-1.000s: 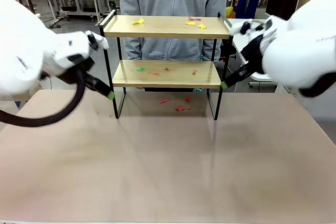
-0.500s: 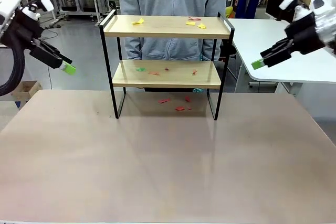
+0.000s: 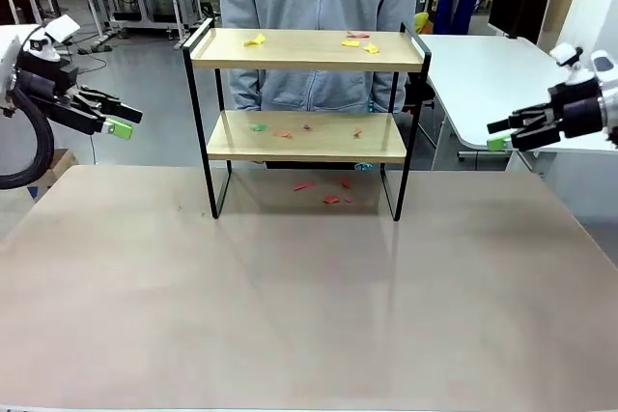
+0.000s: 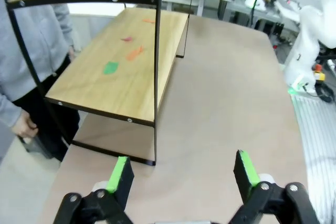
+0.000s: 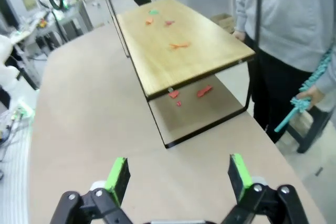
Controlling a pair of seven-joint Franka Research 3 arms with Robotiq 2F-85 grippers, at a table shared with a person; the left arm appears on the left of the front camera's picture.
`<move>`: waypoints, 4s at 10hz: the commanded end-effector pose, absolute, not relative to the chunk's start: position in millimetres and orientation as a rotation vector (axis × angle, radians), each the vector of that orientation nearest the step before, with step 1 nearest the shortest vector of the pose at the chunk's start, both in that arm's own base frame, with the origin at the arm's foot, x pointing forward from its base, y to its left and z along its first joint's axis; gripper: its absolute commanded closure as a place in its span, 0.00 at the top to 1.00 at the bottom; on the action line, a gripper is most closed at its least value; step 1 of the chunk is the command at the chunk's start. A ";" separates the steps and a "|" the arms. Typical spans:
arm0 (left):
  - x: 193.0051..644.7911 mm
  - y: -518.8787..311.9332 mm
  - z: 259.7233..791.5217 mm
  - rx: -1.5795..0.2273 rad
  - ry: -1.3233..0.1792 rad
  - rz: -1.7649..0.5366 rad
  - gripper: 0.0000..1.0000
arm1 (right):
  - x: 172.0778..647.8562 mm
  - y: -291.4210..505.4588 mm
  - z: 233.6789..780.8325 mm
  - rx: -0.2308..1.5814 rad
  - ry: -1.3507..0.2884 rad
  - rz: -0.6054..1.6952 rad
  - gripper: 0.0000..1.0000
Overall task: Clean the shelf.
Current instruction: Pick up the Duster handed by the human.
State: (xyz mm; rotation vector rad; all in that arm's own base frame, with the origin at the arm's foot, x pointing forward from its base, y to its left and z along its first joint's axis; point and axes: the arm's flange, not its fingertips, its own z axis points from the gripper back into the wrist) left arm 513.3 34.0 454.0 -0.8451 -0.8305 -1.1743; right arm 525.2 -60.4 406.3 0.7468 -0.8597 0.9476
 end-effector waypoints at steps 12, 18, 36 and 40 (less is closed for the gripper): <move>590.4 84.2 416.1 -1.038 -0.978 -1.163 1.00 | 598.8 -97.2 400.3 0.977 -0.986 1.115 1.00; 625.0 127.3 364.9 -1.146 -1.302 -1.192 1.00 | 645.6 -139.3 351.0 1.069 -1.145 1.084 1.00; 623.2 137.1 358.7 -1.094 -1.372 -1.166 1.00 | 650.1 -152.8 344.0 1.047 -1.172 1.023 1.00; 623.2 137.1 358.7 -1.094 -1.372 -1.166 1.00 | 650.1 -152.8 344.0 1.047 -1.172 1.023 1.00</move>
